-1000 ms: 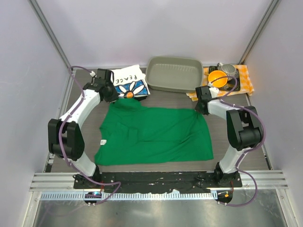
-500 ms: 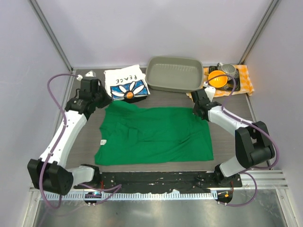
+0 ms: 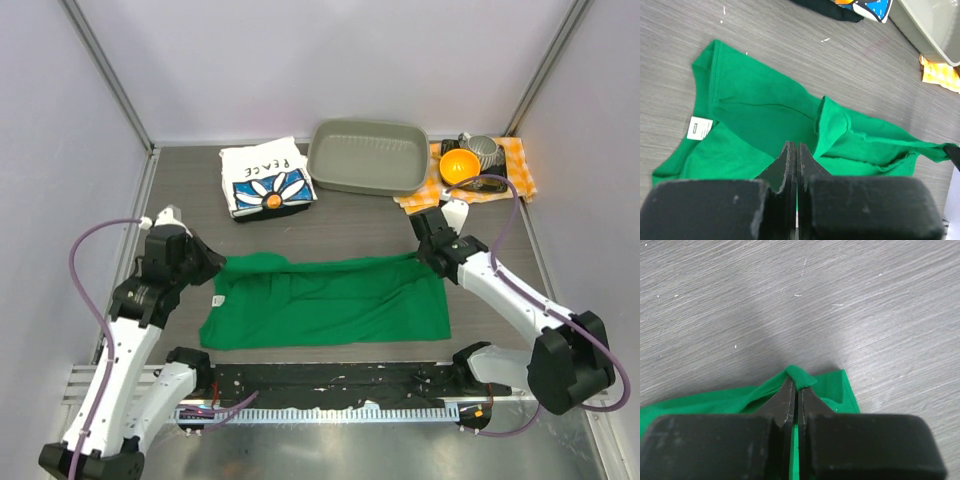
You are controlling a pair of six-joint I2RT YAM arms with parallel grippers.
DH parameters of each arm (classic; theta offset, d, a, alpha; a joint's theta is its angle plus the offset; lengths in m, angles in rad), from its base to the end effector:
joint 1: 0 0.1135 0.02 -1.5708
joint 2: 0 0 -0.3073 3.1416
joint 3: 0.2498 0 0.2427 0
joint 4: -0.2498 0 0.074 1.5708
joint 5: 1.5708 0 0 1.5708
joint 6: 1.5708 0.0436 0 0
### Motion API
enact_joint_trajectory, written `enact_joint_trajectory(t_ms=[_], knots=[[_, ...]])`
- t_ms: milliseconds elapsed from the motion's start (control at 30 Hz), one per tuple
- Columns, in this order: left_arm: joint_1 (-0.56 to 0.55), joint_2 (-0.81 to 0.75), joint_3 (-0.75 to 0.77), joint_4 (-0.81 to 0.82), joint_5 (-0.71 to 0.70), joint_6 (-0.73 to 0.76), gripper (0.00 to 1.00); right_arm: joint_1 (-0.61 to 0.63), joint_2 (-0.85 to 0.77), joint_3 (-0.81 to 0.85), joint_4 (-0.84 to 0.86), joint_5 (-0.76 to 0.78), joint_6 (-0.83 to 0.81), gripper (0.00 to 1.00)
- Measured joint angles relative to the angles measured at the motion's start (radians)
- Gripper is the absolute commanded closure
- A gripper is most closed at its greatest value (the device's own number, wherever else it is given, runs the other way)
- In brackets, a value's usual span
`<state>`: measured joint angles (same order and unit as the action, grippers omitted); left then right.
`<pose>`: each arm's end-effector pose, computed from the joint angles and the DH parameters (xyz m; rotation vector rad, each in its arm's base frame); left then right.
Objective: Fold and stack the t-shirts
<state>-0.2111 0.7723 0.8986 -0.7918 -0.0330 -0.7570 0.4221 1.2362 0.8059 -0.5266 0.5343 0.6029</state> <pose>0.1158 -0.0233 0.3445 -0.6325 2.1917 -0.4829 0.2117 0.0707 0.2690 0.4153 2.3227 -0.1954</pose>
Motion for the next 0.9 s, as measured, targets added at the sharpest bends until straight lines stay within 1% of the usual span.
enact_joint_trajectory(t_ms=[133, 200, 300, 333, 367, 433, 467, 500, 633, 667, 700, 733, 767, 900], knots=[[-0.001, -0.103, -0.047, -0.052, 0.006, -0.026, 1.00, 0.016, -0.050, -0.007, -0.051, -0.005, 0.032, 0.99], [-0.002, -0.152, -0.079, -0.080, 0.013, -0.037, 1.00, 0.032, -0.052, -0.014, -0.066, -0.014, 0.043, 0.91], [-0.003, -0.228, -0.119, -0.126, 0.037, -0.056, 0.98, 0.089, -0.051, -0.039, -0.099, -0.042, 0.061, 0.71], [-0.003, -0.255, -0.129, -0.143, 0.048, -0.063, 0.95, 0.112, -0.050, -0.044, -0.111, -0.046, 0.067, 0.62], [-0.003, -0.274, -0.134, -0.158, 0.055, -0.071, 0.79, 0.143, -0.046, -0.045, -0.129, -0.045, 0.078, 0.48], [-0.003, -0.316, -0.137, -0.203, 0.060, -0.084, 0.56, 0.208, -0.043, -0.045, -0.164, -0.039, 0.113, 0.39], [-0.003, -0.334, -0.136, -0.222, 0.060, -0.093, 0.39, 0.240, -0.045, -0.045, -0.185, -0.031, 0.129, 0.38], [-0.003, -0.353, -0.135, -0.242, 0.057, -0.103, 0.32, 0.269, -0.048, -0.045, -0.205, -0.024, 0.148, 0.36], [-0.003, -0.375, -0.118, -0.326, 0.058, -0.109, 0.23, 0.363, -0.108, -0.043, -0.299, 0.007, 0.222, 0.35], [-0.003, -0.373, -0.117, -0.335, 0.065, -0.111, 0.12, 0.373, -0.129, -0.038, -0.324, 0.017, 0.235, 0.35], [-0.003, -0.371, -0.117, -0.340, 0.072, -0.114, 0.12, 0.377, -0.147, -0.027, -0.348, 0.031, 0.245, 0.35], [-0.003, -0.367, -0.116, -0.343, 0.076, -0.117, 0.11, 0.377, -0.159, -0.010, -0.373, 0.047, 0.252, 0.31], [-0.003, -0.361, -0.113, -0.343, 0.079, -0.119, 0.11, 0.377, -0.165, 0.011, -0.391, 0.064, 0.258, 0.30], [-0.003, -0.282, -0.083, -0.305, 0.080, -0.120, 0.12, 0.377, -0.158, 0.094, -0.399, 0.142, 0.255, 0.22]])
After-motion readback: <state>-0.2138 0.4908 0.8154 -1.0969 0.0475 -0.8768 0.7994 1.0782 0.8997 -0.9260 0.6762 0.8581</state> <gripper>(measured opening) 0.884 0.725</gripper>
